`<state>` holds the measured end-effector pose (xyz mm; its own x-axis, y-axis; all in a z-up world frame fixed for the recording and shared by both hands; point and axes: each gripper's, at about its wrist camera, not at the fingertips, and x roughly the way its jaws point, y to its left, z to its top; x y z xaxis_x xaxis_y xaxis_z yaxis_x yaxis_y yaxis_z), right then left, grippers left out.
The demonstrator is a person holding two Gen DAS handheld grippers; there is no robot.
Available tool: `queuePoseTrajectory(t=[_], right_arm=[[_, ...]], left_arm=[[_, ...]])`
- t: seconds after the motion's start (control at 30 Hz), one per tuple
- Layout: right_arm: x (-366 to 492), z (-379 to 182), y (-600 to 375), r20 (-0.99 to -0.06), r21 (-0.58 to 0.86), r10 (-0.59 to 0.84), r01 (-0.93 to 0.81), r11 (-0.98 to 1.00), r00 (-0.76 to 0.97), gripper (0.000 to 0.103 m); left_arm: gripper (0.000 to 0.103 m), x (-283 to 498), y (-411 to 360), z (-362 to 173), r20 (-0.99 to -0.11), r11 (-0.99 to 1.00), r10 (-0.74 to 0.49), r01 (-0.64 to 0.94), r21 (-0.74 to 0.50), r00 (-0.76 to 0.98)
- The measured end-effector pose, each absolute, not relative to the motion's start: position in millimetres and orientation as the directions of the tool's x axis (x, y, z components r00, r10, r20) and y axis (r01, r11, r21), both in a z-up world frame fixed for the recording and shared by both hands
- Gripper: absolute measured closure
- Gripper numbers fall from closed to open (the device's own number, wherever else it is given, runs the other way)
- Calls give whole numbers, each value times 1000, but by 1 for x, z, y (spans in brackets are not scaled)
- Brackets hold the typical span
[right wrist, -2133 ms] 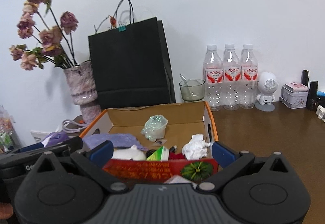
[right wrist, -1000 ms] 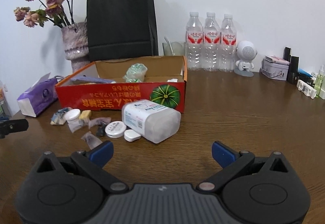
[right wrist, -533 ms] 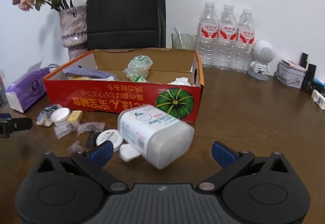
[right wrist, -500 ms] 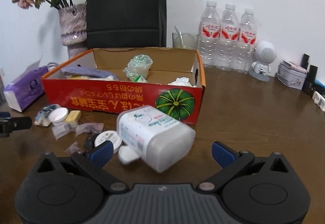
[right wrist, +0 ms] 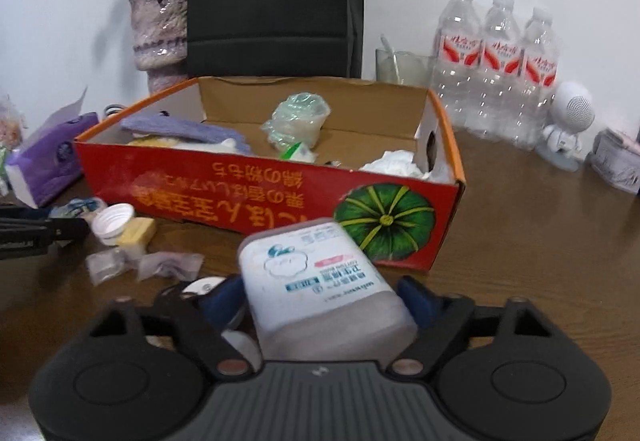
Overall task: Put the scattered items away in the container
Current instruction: 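Grasp the white plastic bottle with the right tool while the left grasps the blue wrapper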
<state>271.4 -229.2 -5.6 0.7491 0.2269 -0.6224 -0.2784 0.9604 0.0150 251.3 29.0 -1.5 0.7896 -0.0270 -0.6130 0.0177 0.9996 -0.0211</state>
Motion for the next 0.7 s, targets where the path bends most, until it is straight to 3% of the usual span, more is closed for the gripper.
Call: queuePoseTrajectory(t=[0.17,0.7], right_arm=[[258,4,-233,-593,34,248,-284,958,766,38],[229,24,-238,-518,71,269,-273,959,812,38]], left_arm=[[85,238,30,14,-560,999,-41,28,-32,827],[85,203,11,30,-515,993,-118,106,-54,849]])
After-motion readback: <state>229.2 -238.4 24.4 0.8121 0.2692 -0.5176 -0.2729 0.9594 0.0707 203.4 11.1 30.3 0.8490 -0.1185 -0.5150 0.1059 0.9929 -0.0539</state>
